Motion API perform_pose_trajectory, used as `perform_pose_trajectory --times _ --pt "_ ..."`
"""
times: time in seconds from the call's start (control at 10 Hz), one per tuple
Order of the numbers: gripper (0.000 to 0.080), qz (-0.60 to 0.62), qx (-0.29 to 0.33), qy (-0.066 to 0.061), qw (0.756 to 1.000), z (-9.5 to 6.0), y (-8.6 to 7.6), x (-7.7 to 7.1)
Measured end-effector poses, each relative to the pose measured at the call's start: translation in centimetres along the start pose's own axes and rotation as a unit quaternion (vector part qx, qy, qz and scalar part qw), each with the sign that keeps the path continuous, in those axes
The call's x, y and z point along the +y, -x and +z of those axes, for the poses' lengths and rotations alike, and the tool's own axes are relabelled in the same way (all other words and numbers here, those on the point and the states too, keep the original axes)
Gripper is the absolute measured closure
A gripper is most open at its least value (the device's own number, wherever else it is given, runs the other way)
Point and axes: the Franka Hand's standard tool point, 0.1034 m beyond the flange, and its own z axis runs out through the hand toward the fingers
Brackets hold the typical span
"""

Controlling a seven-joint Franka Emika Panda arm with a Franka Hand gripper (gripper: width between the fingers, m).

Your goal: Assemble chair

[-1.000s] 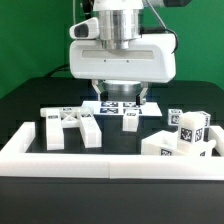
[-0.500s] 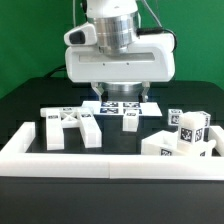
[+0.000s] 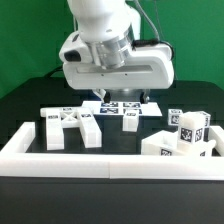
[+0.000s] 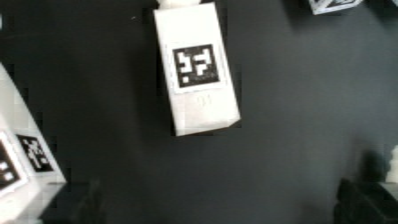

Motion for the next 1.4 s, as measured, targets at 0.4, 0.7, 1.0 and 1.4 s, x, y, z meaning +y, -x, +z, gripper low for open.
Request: perform_pose_trajectory --times 0.4,0.7,1.0,1.4 --pt "0.0150 0.008 -0.110 0.003 0.994 1.7 0.1 1.1" --pt "0.0150 0.011 -0.120 0.005 0.993 2.1 -0.5 1.4" --pt "0.0150 0.003 -0.115 0.006 0.993 2.5 -0.7 0.7" --pt "0.0150 -0.010 -0.116 0.006 0.993 3.5 -0.7 0.1"
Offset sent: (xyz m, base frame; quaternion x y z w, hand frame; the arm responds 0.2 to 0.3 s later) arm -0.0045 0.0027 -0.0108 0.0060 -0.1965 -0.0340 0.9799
